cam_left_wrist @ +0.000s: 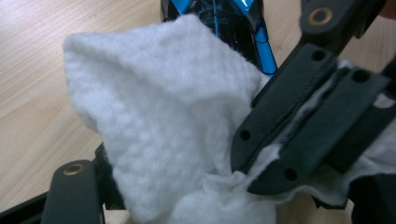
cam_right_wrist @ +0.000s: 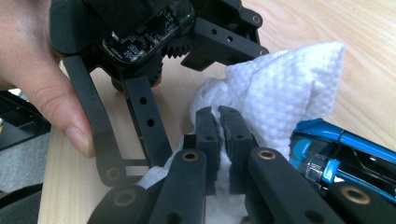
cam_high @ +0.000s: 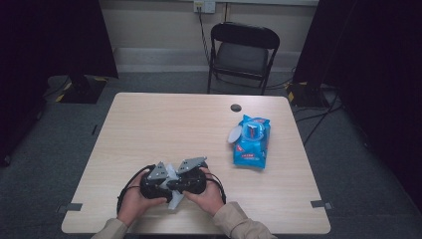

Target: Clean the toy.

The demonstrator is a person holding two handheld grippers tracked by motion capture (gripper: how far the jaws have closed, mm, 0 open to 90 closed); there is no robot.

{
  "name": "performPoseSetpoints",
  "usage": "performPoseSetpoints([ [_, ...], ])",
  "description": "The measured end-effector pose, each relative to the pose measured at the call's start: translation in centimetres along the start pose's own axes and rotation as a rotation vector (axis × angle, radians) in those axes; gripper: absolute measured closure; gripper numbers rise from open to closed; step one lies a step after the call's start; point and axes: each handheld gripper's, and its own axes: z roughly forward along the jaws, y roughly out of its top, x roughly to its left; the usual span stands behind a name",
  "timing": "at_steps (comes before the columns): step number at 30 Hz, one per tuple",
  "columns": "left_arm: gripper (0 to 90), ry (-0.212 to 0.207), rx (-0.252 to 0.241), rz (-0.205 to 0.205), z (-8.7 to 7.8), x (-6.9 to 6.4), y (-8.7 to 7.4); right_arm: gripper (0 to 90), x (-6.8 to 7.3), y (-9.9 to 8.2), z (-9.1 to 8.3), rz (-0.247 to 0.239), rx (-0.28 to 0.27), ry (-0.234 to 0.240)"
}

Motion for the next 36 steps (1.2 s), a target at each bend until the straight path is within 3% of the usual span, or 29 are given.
performPoseSetpoints([
  [2,25.4,0.000,0.000,0.000,0.0,0.0,0.0,87.7,-0.1,-0.1,0.3,-0.026,0.022,-0.016],
  [8,25.3,0.000,-0.001,0.000,0.0,0.0,0.0,87.6,-0.3,-0.4,0.4,-0.018,0.009,-0.014],
  [9,25.4,0.000,-0.001,0.000,0.0,0.0,0.0,87.6,-0.1,-0.2,0.4,-0.045,0.019,-0.026],
  [14,25.4,-0.001,-0.001,-0.001,0.0,0.0,0.0,87.6,-0.2,-0.2,0.2,-0.050,0.023,-0.028],
  [28,25.5,-0.001,0.006,0.005,0.0,0.0,0.0,87.6,-1.8,-1.4,-2.8,-0.042,0.028,-0.070],
  [36,25.5,-0.001,0.006,0.005,0.0,0.0,0.0,87.6,-3.1,-2.6,-4.5,0.001,0.019,-0.098],
])
